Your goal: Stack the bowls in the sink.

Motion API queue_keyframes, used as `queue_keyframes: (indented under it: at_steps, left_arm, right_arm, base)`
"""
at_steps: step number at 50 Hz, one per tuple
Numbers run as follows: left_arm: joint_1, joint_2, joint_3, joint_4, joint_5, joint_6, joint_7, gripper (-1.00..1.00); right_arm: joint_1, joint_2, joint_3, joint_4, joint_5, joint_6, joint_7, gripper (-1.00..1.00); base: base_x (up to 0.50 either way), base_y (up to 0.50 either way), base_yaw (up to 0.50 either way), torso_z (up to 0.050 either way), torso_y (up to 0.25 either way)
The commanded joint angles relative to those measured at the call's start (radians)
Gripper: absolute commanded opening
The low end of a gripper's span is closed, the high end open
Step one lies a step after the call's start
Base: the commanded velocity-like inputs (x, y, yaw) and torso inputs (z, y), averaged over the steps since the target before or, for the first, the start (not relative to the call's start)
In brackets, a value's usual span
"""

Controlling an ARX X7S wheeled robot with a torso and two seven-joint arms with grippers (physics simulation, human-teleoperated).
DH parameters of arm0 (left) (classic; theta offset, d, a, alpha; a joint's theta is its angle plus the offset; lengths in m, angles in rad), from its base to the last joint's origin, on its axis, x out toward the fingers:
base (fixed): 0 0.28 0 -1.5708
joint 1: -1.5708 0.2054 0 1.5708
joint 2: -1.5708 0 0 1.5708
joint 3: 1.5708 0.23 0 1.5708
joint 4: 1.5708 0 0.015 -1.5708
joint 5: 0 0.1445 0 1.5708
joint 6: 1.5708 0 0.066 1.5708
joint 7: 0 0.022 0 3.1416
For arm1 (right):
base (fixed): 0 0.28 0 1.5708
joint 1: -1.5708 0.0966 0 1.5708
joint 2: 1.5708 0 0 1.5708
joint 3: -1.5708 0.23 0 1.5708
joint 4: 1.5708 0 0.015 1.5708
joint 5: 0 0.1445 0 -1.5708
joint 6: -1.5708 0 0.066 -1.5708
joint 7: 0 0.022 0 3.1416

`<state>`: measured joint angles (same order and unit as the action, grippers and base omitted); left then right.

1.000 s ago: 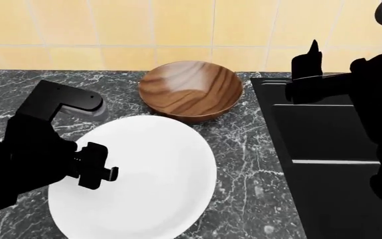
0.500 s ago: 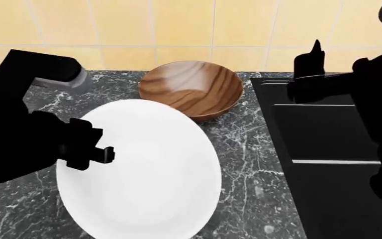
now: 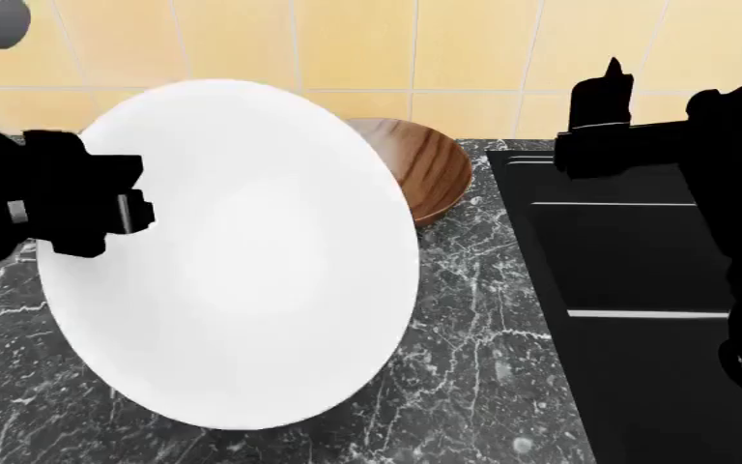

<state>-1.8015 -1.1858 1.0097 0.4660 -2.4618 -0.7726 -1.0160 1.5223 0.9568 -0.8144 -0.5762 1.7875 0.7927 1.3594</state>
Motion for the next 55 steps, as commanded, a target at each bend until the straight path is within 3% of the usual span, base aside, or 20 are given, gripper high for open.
queue_keyframes:
  at_steps: [1,17,29,43,55]
  left_arm:
    - [-0.072,-0.047,-0.063,-0.010,-0.024,0.033,-0.034,-1.00]
    - [-0.160,-0.129,-0.103,-0.039,-0.055,-0.019,-0.143,-1.00]
    - [-0.239,-0.098,-0.112,-0.096,-0.094,-0.085,-0.243,-1.00]
    - [-0.248,-0.085,-0.118,-0.107,-0.086,-0.109,-0.247,-1.00]
    - [-0.231,-0.086,-0.123,-0.096,-0.077,-0.101,-0.234,-1.00]
  right_arm:
    - [0.014,-0.041,0.007,0.029,0.007,-0.020,-0.012,1.00]
    - [0.162,-0.258,-0.053,0.252,0.043,0.044,-0.038,1.00]
    - [0.253,-0.393,-0.084,0.460,0.091,0.075,-0.090,1.00]
    - [0.242,-0.508,-0.117,0.737,0.228,0.050,-0.042,1.00]
    - [0.207,-0.564,-0.173,0.904,0.194,0.046,-0.080,1.00]
  base:
    - [0.00,0.00,0.00,0.000,0.000]
    - [0.00,0.00,0.00,0.000,0.000]
    - [0.00,0.00,0.00,0.000,0.000]
    - [0.00,0.00,0.00,0.000,0.000]
    - [0.00,0.00,0.00,0.000,0.000]
